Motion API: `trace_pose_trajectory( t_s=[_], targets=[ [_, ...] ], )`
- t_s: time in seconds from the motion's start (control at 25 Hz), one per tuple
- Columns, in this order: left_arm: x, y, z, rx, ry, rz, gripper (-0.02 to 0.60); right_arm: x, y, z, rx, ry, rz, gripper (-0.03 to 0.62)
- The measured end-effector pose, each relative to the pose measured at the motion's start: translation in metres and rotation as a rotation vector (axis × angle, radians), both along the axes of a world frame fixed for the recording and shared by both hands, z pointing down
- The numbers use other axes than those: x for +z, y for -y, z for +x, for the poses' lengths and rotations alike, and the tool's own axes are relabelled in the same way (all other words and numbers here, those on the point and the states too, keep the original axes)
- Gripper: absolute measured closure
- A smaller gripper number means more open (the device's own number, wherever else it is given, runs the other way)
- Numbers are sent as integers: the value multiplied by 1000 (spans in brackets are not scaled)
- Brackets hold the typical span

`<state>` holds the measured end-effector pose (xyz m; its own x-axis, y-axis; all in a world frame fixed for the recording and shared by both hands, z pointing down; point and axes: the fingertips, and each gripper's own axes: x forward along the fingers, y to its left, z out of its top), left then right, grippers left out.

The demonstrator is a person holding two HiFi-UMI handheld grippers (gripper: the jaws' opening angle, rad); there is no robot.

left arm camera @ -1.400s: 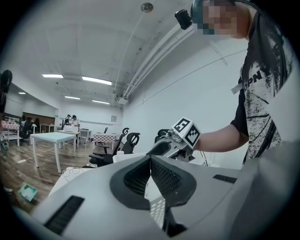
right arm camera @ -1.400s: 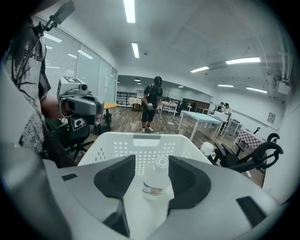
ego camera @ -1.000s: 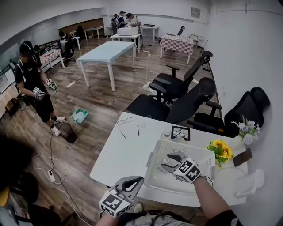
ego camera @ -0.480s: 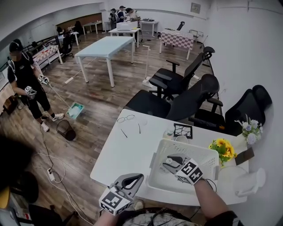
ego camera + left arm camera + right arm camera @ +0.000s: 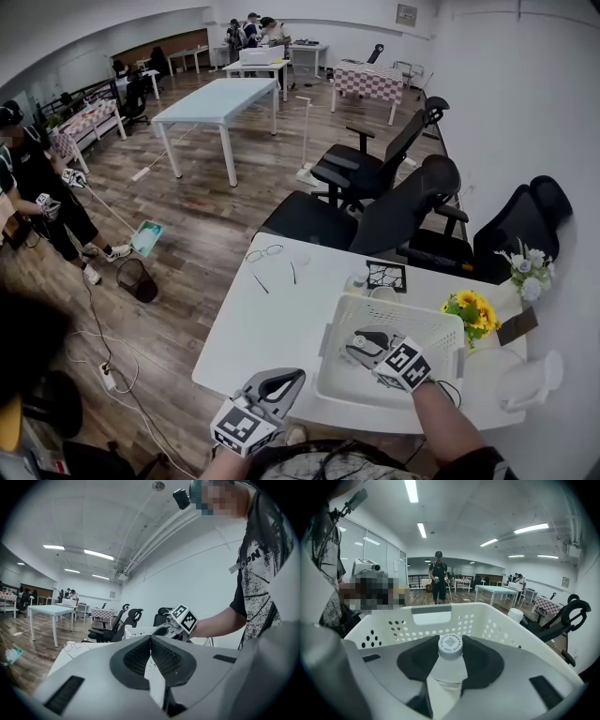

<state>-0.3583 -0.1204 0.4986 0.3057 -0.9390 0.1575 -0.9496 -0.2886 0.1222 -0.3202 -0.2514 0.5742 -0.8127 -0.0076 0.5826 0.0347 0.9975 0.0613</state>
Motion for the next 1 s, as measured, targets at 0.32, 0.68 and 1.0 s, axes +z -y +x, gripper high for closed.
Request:
trace_pose_trajectory(
  t_s=[0.32,0.68,1.0],
  targets=[
    [-4,-1,-2,27,33,5,571,-12,5,2,28,13,19,431],
    [-7,2,6,90,47,16,571,-48,10,8,81,93,28,433],
    [-15,5,14,150,46,37,571,-93,15,18,144,177,52,433]
  ],
)
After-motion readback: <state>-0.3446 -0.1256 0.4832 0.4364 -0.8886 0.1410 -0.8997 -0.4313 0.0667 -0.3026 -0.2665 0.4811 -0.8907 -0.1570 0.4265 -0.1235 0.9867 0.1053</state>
